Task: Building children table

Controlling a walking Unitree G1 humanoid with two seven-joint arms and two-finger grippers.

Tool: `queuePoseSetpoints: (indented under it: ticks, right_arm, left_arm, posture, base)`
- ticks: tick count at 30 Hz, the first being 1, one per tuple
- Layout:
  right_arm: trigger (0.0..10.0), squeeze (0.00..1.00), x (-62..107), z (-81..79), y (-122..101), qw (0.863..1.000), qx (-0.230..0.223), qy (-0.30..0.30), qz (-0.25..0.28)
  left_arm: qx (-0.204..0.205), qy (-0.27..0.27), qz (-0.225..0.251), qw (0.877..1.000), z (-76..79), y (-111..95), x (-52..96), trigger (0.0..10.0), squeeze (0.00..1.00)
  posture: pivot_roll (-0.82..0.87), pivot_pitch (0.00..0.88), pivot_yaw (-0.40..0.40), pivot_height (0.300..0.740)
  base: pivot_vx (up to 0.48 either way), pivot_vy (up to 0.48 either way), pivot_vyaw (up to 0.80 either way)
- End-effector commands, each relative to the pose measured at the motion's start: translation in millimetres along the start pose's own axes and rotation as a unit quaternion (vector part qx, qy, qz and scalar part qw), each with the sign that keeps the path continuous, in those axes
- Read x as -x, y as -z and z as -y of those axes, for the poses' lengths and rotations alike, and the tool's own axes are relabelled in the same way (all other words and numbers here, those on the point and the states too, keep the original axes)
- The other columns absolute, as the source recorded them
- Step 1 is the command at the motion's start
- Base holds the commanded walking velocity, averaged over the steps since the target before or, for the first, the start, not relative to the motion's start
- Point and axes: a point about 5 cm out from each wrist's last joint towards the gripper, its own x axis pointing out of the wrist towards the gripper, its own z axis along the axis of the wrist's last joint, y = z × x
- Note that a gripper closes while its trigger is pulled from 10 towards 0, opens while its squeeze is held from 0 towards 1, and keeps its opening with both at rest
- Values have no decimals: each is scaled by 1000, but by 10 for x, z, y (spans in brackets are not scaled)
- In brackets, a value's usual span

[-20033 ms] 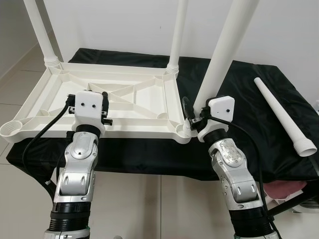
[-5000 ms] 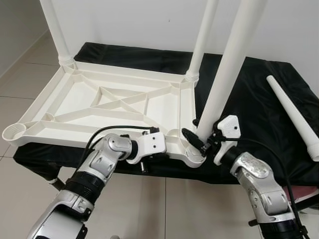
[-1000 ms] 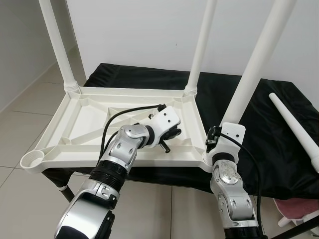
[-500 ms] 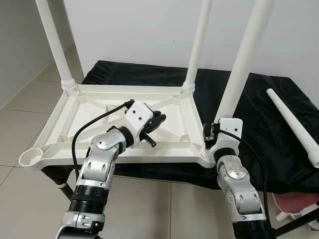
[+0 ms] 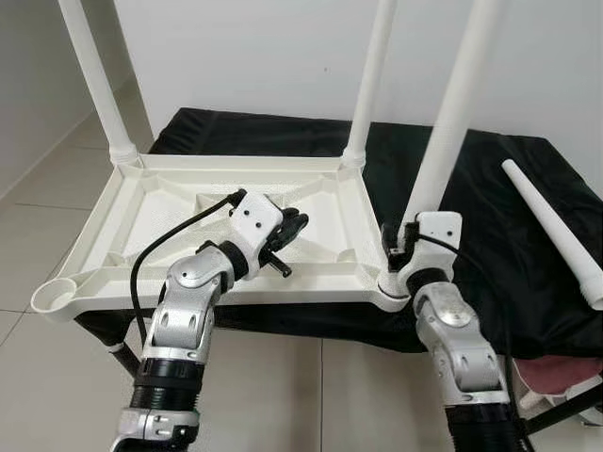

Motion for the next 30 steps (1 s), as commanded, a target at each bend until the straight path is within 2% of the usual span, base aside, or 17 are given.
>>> queuePoseSetpoints:
  ticks: [1,30]
  right_arm:
    - [10000,0,-7,-73,-170,998,-4,-37,43]
    - [10000,0,-7,-73,-170,998,-4,-37,43]
  left_arm:
    - [17,-116,-1,993,-99,3,21,10000,0]
    - [17,-116,-1,993,-99,3,21,10000,0]
  posture:
    - [-11,25,-10,740]
    - [-11,25,-10,740]
  base:
    - [0,0,0]
    - [0,0,0]
